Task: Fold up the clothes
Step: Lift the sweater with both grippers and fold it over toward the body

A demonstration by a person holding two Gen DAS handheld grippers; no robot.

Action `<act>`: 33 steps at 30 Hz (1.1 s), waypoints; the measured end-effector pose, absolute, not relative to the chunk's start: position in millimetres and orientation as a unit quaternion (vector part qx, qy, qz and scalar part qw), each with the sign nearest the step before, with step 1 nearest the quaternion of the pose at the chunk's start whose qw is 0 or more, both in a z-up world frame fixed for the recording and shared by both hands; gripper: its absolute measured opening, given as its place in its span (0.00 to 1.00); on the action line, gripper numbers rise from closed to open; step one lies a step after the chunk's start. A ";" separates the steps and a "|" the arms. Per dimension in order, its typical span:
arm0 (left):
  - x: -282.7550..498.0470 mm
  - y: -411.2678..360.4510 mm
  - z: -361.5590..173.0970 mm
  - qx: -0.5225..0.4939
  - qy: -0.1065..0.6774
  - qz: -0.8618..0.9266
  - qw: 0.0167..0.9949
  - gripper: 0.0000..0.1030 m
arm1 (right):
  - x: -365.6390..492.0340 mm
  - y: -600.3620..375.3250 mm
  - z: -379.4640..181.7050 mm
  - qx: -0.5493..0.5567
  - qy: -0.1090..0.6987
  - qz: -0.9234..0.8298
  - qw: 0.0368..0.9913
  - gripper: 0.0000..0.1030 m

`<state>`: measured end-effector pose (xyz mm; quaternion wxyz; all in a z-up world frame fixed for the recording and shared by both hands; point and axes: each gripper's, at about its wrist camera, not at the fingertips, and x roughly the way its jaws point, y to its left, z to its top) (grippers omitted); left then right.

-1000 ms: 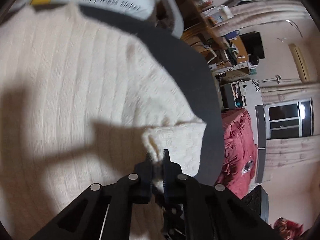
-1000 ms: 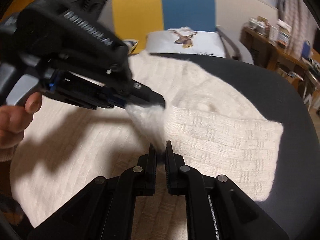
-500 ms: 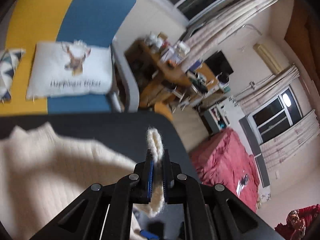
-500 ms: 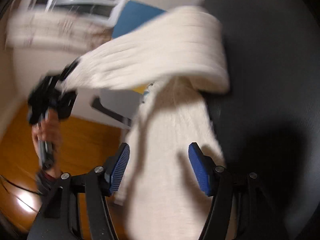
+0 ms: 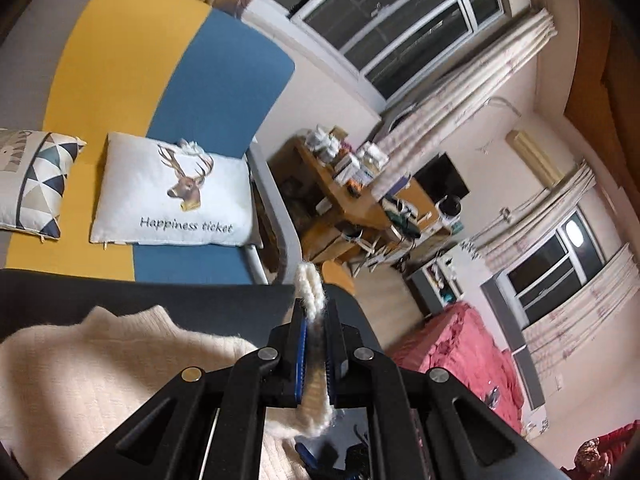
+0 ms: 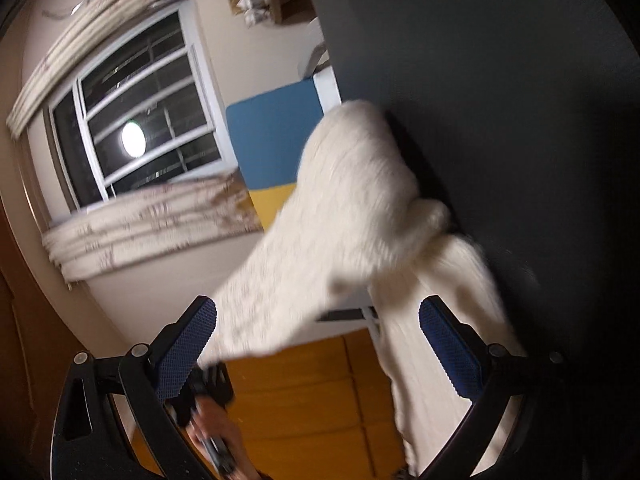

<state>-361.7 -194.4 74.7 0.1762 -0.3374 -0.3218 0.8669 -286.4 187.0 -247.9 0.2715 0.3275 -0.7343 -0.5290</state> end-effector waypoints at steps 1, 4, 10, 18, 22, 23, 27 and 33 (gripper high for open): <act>-359.6 -201.0 74.0 -0.334 -0.329 0.865 0.177 0.06 | -291.5 182.3 -248.9 0.323 -0.743 -0.522 0.268 1.00; -352.7 -224.6 70.3 -0.327 -0.336 0.868 0.164 0.06 | -304.9 168.0 -251.3 0.316 -0.760 -0.505 0.262 1.00; -334.8 -264.9 49.9 -0.324 -0.355 0.864 0.149 0.06 | -327.4 154.5 -248.5 0.308 -0.767 -0.501 0.256 1.00; -313.4 -297.7 -7.2 -0.347 -0.396 0.839 0.137 0.06 | -330.8 137.6 -237.1 0.341 -0.726 -0.522 0.291 1.00; -305.4 -300.0 -13.6 -0.343 -0.404 0.834 0.153 0.06 | -341.2 124.6 -231.3 0.370 -0.689 -0.559 0.273 1.00; -303.6 -299.3 -11.1 -0.341 -0.401 0.835 0.158 0.06 | -342.4 123.8 -228.3 0.376 -0.674 -0.577 0.267 1.00; -297.7 -294.3 1.3 -0.330 -0.393 0.841 0.170 0.06 | -341.9 127.9 -215.3 0.384 -0.606 -0.653 0.241 0.98; -286.2 -288.8 -19.7 -0.342 -0.381 0.844 0.160 0.06 | -338.7 141.7 -211.1 0.394 -0.524 -0.730 0.194 0.75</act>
